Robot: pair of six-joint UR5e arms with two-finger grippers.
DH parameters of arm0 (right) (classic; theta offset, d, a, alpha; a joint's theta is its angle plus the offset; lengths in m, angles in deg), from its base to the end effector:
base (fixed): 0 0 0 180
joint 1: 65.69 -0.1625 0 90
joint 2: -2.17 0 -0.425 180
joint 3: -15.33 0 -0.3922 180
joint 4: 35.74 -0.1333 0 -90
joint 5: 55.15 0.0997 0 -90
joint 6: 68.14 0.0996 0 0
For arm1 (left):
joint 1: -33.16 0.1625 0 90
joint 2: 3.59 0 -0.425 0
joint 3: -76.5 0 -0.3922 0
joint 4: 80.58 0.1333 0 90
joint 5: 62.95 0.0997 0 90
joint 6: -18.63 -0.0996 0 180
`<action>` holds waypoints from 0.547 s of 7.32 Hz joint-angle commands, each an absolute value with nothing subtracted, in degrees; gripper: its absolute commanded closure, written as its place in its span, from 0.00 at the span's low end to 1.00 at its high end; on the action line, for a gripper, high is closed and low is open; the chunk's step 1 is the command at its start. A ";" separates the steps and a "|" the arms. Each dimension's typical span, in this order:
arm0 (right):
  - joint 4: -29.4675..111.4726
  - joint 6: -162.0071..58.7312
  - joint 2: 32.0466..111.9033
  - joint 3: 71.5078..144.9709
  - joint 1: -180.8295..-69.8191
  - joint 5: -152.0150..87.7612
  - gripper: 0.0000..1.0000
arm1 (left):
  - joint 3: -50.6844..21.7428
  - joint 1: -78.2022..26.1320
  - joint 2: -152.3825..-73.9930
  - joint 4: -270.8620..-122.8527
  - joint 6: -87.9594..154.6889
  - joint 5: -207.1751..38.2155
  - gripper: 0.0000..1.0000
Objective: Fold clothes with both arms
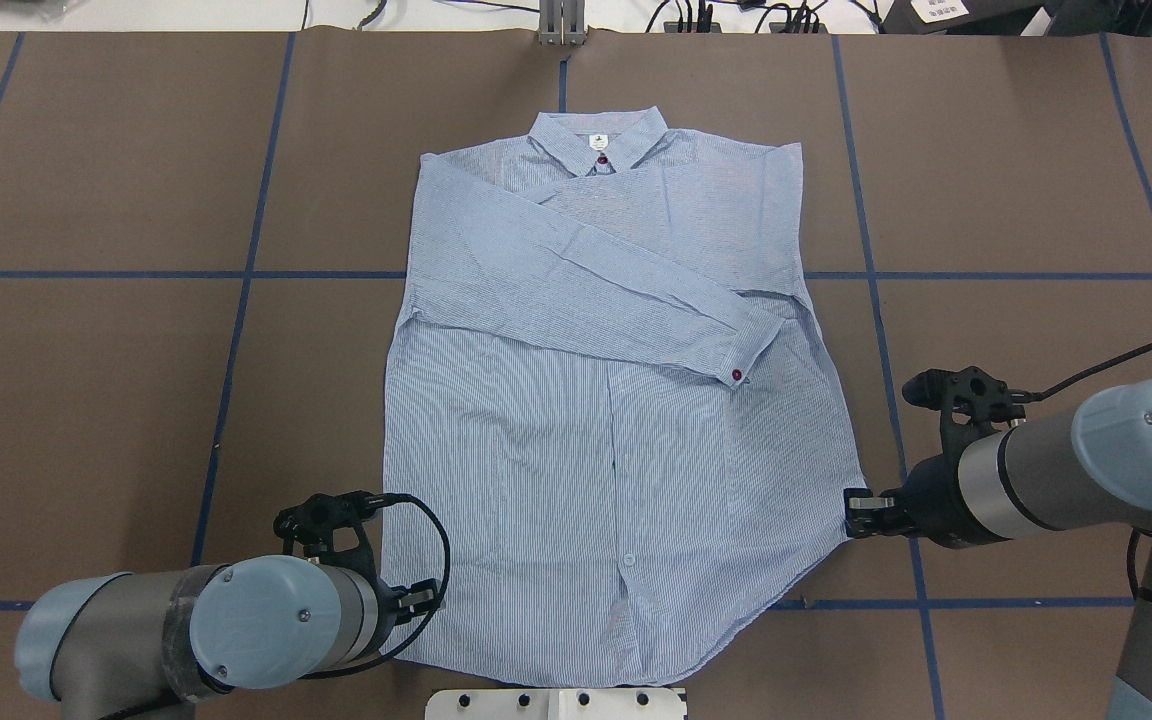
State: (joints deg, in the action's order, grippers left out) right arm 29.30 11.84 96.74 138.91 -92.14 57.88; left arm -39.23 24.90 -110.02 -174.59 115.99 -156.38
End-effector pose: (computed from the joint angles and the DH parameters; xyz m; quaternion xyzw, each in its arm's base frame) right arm -0.3536 -0.2813 0.3692 -0.0298 -0.4780 0.0351 0.8772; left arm 0.5277 -0.2053 0.3038 -0.0245 0.3921 -0.1133 0.9126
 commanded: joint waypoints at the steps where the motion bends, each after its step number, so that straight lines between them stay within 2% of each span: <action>1: 29.29 11.84 96.74 138.91 -92.23 57.88 1.00 | -39.08 25.51 -109.76 -174.71 114.44 -156.55 0.21; 4: 29.29 11.84 96.82 138.91 -92.50 57.97 1.00 | -39.08 25.78 -110.47 -174.71 114.17 -156.81 0.25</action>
State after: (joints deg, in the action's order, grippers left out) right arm 29.30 11.84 96.76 138.91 -92.36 57.89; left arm -39.12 25.65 -110.27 -174.76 114.22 -156.73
